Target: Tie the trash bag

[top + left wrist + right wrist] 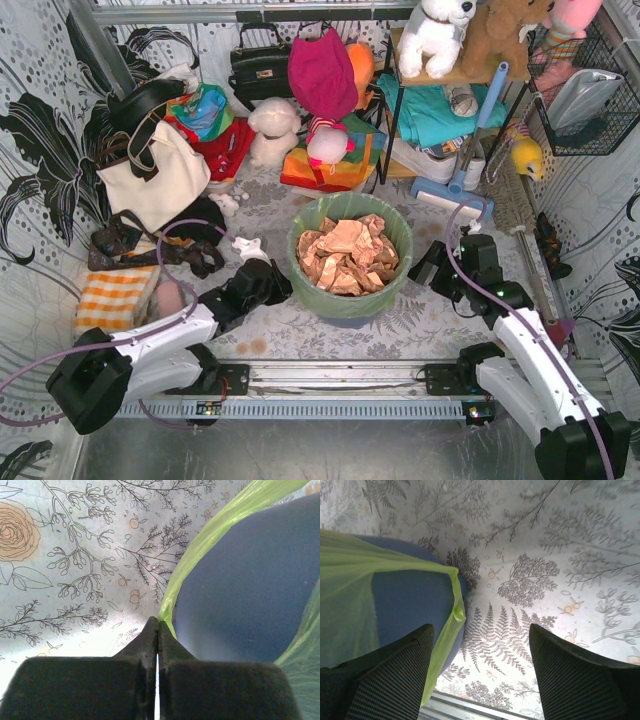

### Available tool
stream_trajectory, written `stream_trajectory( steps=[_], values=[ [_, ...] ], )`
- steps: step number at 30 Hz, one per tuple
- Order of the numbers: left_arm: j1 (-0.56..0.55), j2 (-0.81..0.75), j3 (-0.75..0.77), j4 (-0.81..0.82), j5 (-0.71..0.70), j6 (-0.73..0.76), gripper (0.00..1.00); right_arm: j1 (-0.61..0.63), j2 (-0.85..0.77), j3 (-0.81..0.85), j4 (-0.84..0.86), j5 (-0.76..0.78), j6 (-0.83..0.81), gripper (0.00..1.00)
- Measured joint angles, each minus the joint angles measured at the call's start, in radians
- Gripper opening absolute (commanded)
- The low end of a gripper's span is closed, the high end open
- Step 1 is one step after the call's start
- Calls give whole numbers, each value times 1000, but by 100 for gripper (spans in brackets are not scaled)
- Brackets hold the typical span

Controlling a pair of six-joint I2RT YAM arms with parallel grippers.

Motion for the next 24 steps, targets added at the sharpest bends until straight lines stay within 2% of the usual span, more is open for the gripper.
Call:
stream_trajectory(
  steps=[8,12,24],
  values=[
    [0,5,47,-66,1,8,0,0,-5,-186,208,-161,116,64],
    [0,20,69,-80,2,11,0,0,2,-245,284,-199,152,52],
    [0,86,124,-104,10,28,0,0,98,-316,525,-268,226,40]
  ],
)
